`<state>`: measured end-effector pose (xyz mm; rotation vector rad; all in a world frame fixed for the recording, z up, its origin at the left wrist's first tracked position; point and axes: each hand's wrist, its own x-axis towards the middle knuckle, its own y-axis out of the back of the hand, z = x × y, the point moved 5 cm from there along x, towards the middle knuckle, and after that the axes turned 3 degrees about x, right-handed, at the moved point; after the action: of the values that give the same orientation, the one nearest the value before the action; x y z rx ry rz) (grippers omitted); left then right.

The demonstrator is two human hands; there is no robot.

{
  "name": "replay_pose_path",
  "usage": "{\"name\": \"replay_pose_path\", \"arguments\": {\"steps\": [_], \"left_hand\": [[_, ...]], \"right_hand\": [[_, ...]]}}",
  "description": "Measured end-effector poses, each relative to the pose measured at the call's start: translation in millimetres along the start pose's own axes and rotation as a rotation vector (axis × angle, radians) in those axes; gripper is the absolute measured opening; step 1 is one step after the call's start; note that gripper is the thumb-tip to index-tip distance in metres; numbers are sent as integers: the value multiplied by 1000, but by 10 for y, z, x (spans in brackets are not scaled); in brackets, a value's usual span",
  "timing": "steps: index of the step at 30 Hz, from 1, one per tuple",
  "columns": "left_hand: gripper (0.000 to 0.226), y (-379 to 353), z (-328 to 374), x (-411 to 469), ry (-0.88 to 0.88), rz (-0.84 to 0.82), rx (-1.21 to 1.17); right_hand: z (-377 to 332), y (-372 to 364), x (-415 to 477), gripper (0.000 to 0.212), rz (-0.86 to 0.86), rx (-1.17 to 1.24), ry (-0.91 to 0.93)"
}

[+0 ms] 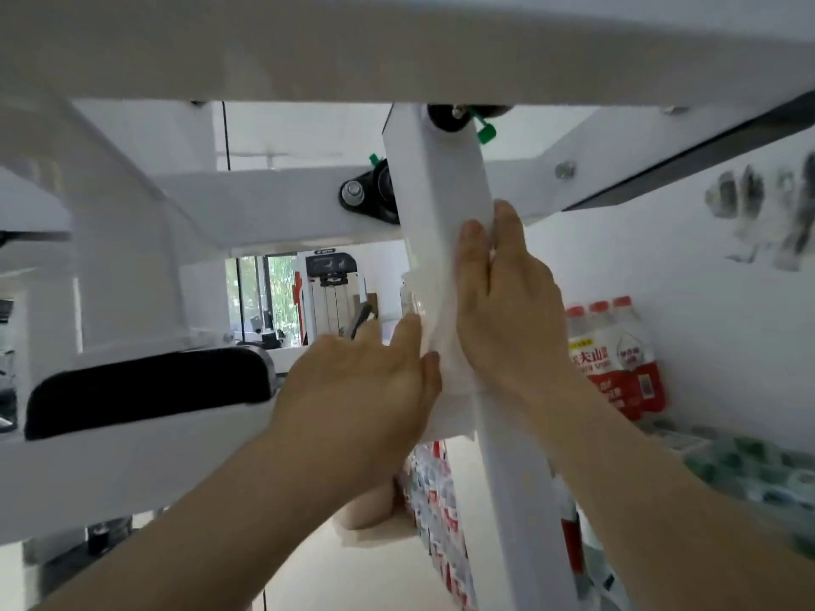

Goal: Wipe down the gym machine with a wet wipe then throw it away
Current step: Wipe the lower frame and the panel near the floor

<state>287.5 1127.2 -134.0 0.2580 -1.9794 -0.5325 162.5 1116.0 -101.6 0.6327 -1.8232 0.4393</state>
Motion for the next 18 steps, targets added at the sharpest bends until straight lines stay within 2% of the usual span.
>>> {"name": "replay_pose_path", "arguments": {"steps": [3,5,7,12,14,16,18], "left_hand": [[32,52,8,39,-78,65,66],[40,4,22,-27,-78,28,110],[46,-10,17,-61,-61,84,113],[41,0,-42,-89,78,63,-88],[36,52,-80,-89,135,70,-284],[28,128,-130,-57,183,99,-490],[26,142,-110,-39,167,87,-569]], "right_hand": [[117,-35,-300,65,47,20,0],[166,-26,-627,68,58,-51,2],[155,9,-694,68,67,-59,-5],[-121,-27,130,57,115,-80,-75],[-109,-18,181,55,115,-71,-97],[-8,-14,20,60,60,1,-169],[131,-2,-228,73,-5,74,-238]]}}
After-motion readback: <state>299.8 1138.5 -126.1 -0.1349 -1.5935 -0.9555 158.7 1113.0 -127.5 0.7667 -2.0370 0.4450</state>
